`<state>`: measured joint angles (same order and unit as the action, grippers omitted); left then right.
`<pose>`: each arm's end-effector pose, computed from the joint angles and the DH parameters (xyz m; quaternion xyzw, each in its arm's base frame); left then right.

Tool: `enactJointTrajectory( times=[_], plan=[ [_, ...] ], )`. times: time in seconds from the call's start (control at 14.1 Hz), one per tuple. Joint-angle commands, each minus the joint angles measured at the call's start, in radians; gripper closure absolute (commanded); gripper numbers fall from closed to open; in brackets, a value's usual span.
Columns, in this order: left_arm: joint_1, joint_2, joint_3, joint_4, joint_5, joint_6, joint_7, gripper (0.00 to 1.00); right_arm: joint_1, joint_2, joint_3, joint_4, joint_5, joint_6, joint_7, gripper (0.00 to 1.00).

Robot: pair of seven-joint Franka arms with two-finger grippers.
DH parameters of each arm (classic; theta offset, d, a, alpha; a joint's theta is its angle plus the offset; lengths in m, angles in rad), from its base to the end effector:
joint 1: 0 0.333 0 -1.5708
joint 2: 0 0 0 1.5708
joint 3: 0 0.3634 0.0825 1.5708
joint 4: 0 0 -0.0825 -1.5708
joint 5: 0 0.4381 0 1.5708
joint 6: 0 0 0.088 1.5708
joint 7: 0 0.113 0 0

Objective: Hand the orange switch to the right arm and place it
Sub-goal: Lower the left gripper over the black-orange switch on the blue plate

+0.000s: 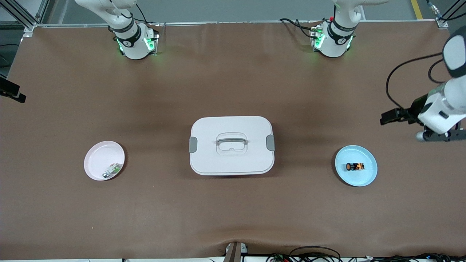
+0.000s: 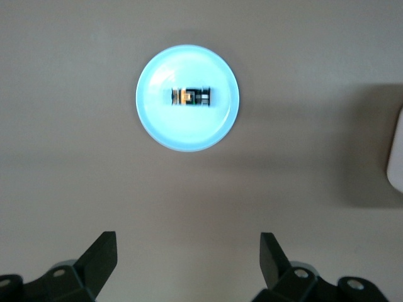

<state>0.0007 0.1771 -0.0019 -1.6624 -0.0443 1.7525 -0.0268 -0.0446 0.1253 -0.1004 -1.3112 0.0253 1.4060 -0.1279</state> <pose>0.6674 -0.0049 0.5193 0.9987 0.0177 -0.0438 0.0211 0.6292 -0.0834 0.7084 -0.9998 0.0064 0.0140 0.0082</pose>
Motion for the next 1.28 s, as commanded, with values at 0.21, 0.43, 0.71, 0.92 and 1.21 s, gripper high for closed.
enactJointTrajectory(
  times=[0.21,0.43,0.71,0.92,1.21],
  plan=[
    [0.004,0.156,-0.001,0.046,0.014,0.159,0.011,0.0,-0.008,-0.016,0.002,-0.008,-0.002,0.001,-0.001,0.0],
    [-0.001,0.223,-0.001,0.046,0.017,0.228,0.013,0.0,-0.009,-0.016,0.002,-0.008,-0.004,-0.002,-0.001,0.0],
    [-0.005,0.283,-0.001,0.043,0.017,0.291,0.048,0.0,-0.009,-0.018,0.001,-0.008,-0.002,-0.005,-0.001,0.0],
    [0.008,0.317,-0.001,0.039,0.015,0.314,0.122,0.0,-0.009,-0.018,0.002,-0.008,-0.002,-0.007,-0.001,0.0],
    [0.018,0.375,-0.001,0.038,0.015,0.384,0.136,0.0,-0.009,-0.019,0.002,-0.008,-0.004,-0.005,-0.001,0.0]
  ],
)
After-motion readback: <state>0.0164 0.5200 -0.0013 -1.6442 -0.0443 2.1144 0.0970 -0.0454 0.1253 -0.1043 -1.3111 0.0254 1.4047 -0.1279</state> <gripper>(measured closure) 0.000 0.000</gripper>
